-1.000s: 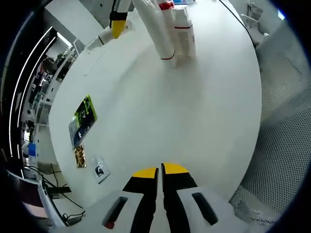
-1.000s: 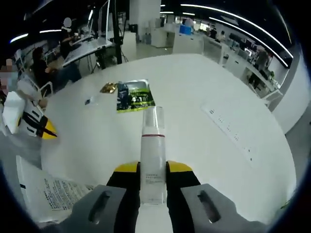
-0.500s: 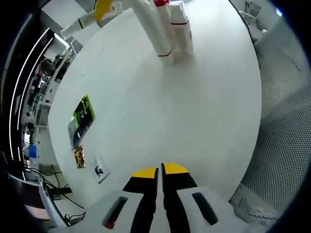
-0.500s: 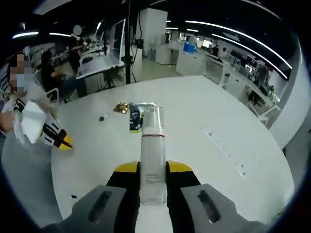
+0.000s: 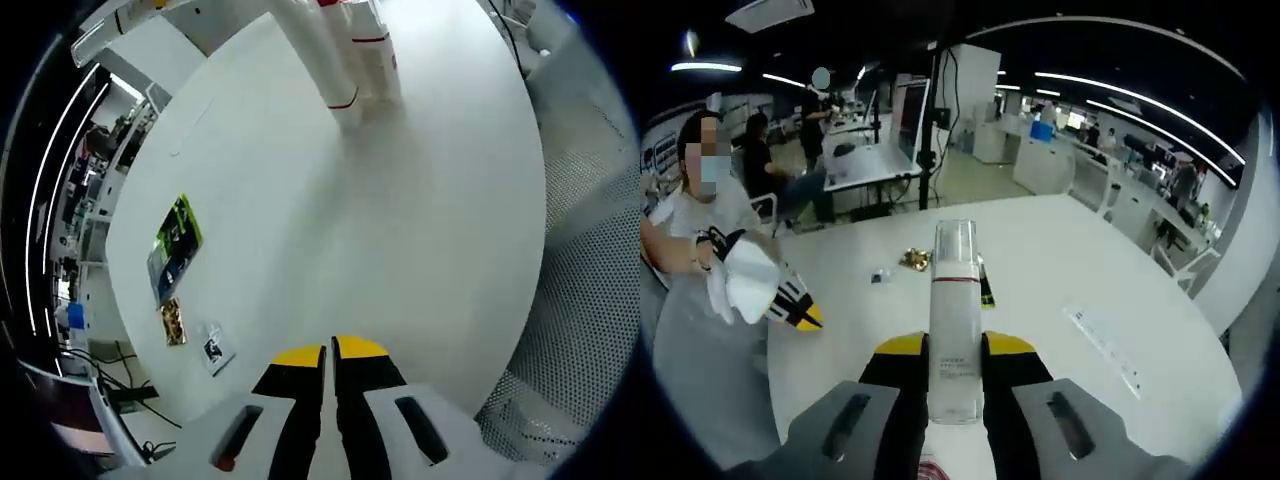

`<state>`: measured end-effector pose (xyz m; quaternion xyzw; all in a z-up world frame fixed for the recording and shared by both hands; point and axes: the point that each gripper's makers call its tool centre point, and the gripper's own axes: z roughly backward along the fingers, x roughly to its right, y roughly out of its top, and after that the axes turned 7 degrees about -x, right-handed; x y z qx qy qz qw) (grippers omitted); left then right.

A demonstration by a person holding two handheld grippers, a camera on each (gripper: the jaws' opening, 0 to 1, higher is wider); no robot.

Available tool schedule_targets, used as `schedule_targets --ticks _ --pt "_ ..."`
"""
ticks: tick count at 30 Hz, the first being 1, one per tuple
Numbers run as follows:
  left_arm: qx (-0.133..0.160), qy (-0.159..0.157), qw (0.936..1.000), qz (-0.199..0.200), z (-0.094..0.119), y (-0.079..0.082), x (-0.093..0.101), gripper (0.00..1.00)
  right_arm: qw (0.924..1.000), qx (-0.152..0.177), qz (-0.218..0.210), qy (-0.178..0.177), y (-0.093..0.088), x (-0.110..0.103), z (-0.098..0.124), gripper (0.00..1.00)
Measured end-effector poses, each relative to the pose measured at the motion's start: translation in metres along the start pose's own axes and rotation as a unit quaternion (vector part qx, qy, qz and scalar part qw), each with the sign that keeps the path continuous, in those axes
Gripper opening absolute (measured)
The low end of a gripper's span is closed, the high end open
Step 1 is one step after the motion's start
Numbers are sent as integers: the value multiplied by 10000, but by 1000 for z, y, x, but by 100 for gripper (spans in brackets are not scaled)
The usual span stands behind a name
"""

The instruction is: Arrange the skincare products in the storage area until every visible bottle or jar stands upright without overlapping.

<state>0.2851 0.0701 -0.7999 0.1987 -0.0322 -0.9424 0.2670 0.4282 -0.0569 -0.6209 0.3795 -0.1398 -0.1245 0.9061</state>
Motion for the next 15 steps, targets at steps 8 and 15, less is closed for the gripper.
schedule_targets --ticks 8,15 --pt "-111 -22 9999 -53 -2 -3 3 0 9998 139 74 93 8 -17 9 19" --pt "-121 4 9999 -46 -2 -4 2 0 9994 230 142 215 13 -38 16 19"
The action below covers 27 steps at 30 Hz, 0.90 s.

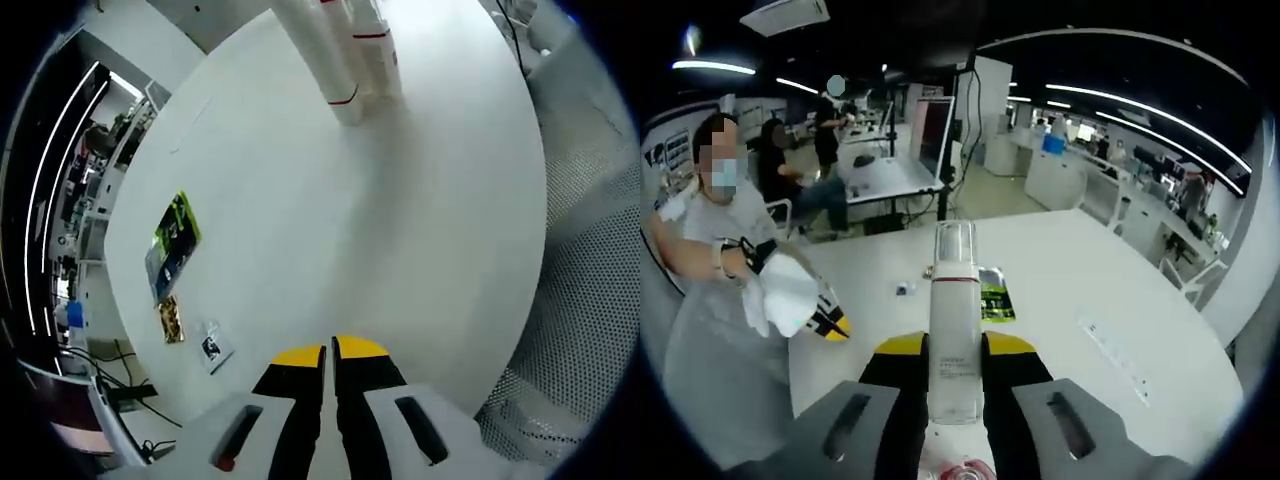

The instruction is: Arrange the skincare products in the storage area until every visible bottle or jar stands upright without overlapping.

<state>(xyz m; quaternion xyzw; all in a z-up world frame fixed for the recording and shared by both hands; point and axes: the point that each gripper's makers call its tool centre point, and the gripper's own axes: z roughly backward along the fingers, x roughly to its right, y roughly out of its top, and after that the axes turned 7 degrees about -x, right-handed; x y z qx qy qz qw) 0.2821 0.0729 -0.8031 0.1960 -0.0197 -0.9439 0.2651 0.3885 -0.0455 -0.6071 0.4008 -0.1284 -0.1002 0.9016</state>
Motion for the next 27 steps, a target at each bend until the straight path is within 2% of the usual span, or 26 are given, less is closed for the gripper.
schedule_targets --ticks 10,20,27 --pt "-27 84 10000 11 0 -3 -3 0 9998 180 5 114 1 -31 8 20" --pt "9 95 10000 15 2 -1 -3 1 9986 454 -211 179 -4 -54 21 20" --pt "45 55 10000 5 2 2 -1 1 9969 585 -428 290 -14 -72 20 20"
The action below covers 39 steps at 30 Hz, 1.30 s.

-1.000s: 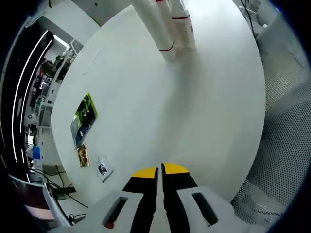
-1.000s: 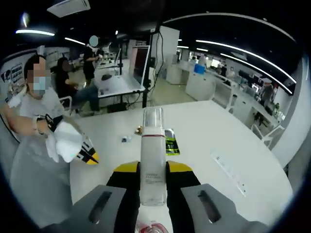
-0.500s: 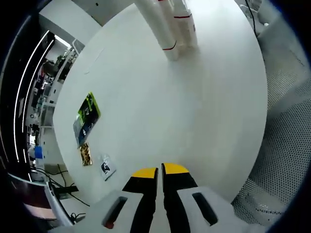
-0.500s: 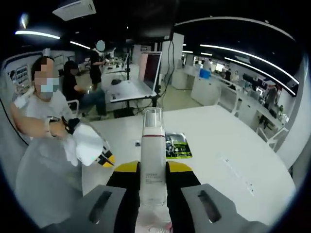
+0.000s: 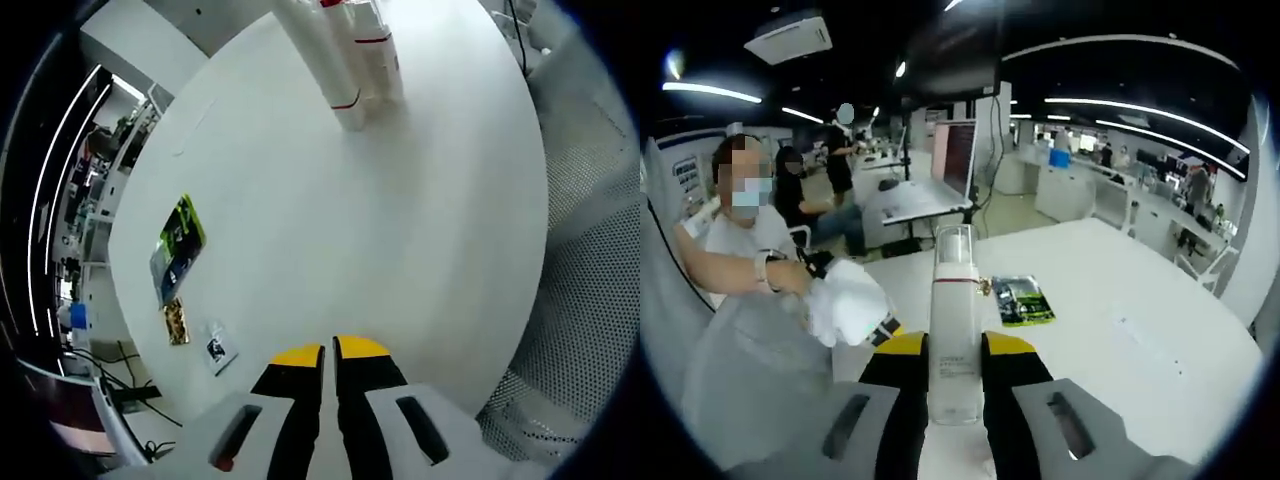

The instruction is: Arrange the skincare products in the storage area until every visible bottle or jar stands upright without overlapping.

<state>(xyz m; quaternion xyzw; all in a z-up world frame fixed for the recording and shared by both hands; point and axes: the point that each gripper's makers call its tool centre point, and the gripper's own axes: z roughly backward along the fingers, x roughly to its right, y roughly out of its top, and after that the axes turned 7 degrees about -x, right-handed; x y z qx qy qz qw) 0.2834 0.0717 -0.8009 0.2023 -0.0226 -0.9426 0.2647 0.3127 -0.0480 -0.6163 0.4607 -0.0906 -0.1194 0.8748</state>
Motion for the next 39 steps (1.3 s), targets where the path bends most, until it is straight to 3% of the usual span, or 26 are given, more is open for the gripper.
schedule_targets --ticks 14,26,29,33,35,36,39 --pt "252 -123 9995 174 3 9 5 3 9984 27 -552 71 -35 -18 -11 20" --pt "930 -510 9923 634 14 33 11 7 9973 -204 -694 113 -59 -26 -15 19" --pt "1252 -776 9848 919 20 43 15 9 9971 -290 -683 175 -65 -32 -14 19" --pt "1776 -1154 9696 1225 36 62 21 14 9971 -453 -573 211 -76 -37 -14 20" --pt "2082 -1423 9576 1396 47 75 28 16 9969 -506 -556 223 -80 -39 -14 20" --pt "2244 -1657 9479 1535 50 80 30 17 9968 -548 -536 211 -83 -39 -13 20" --pt "2591 -1963 9307 1678 63 91 35 17 9967 -608 -510 187 -88 -37 -12 20"
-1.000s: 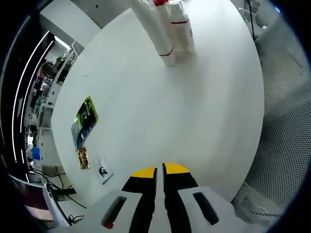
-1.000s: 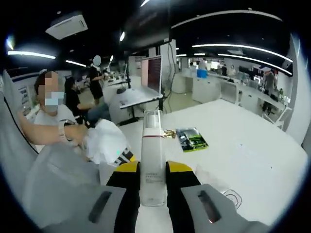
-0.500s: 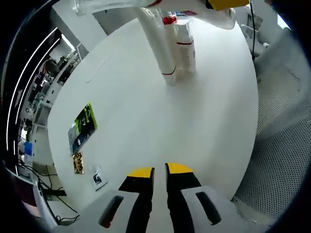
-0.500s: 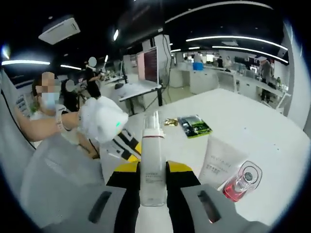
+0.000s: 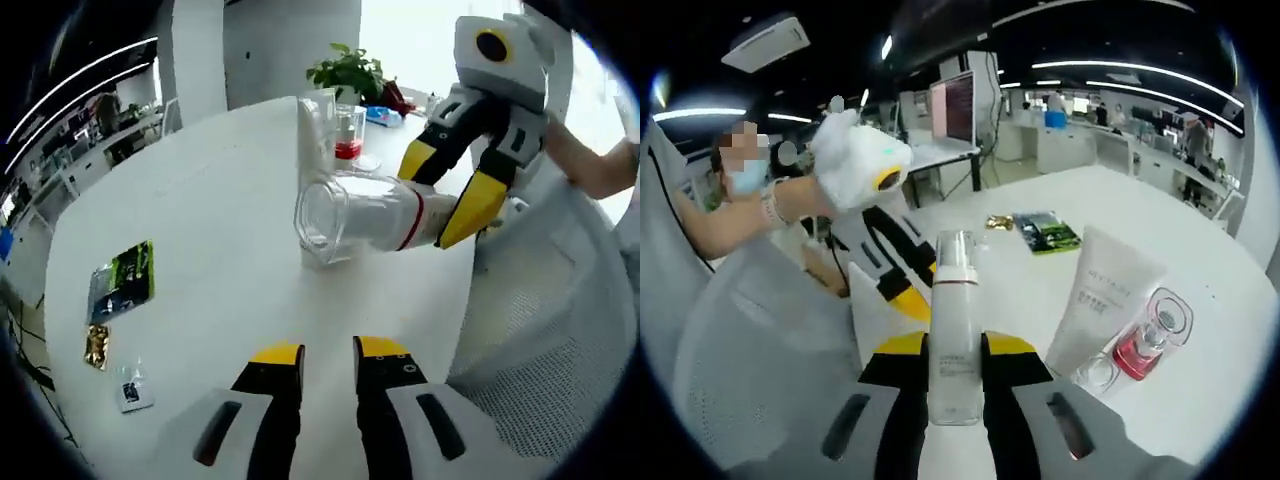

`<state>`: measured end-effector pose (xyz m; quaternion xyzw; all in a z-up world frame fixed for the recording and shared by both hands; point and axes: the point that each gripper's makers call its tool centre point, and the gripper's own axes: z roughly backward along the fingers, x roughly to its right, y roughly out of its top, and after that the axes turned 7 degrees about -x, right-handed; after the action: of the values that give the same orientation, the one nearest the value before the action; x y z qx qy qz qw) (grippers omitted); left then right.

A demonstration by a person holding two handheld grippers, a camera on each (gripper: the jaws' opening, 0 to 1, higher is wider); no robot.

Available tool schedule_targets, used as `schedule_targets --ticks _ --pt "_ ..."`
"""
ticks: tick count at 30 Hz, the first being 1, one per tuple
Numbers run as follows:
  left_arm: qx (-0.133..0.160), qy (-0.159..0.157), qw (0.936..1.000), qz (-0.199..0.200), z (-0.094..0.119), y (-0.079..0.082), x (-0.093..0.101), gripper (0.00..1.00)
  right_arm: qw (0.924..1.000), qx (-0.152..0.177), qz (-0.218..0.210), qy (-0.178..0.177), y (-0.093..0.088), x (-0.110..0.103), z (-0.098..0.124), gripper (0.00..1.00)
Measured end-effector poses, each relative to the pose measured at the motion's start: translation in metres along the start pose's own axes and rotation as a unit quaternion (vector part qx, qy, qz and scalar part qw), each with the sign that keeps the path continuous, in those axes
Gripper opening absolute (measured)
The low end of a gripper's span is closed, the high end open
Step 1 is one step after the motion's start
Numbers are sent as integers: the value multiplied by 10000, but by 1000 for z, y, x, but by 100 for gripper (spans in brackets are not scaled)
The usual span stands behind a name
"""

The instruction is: Arrange the skincare products in the storage area until every visible bottle or jar stands upright without overlapping.

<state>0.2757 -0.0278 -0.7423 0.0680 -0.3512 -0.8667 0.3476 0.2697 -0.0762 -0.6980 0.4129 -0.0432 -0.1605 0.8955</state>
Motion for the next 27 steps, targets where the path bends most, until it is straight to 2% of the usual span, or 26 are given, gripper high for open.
schedule_targets --ticks 4,6,7,11,15,20,27 --pt "318 -377 9985 226 6 9 7 17 10000 -23 8 -33 -5 1 1 20" --pt "523 -624 9958 411 7 18 18 17 9999 -76 30 -72 -9 2 1 20" --pt "635 -844 9931 507 10 22 24 17 9999 -77 22 -70 -11 3 1 20" --pt "1014 -1320 9831 767 17 37 40 17 10000 -49 -31 -79 -13 4 2 20" --pt "1454 -1754 9681 1043 28 52 45 17 9999 40 -92 -97 -11 4 2 20" --pt "1477 -1721 9665 1203 26 51 32 17 9996 217 -173 -82 -6 3 4 20" --pt "1548 -1783 9610 1443 21 54 27 20 9991 347 -224 22 0 -4 3 20"
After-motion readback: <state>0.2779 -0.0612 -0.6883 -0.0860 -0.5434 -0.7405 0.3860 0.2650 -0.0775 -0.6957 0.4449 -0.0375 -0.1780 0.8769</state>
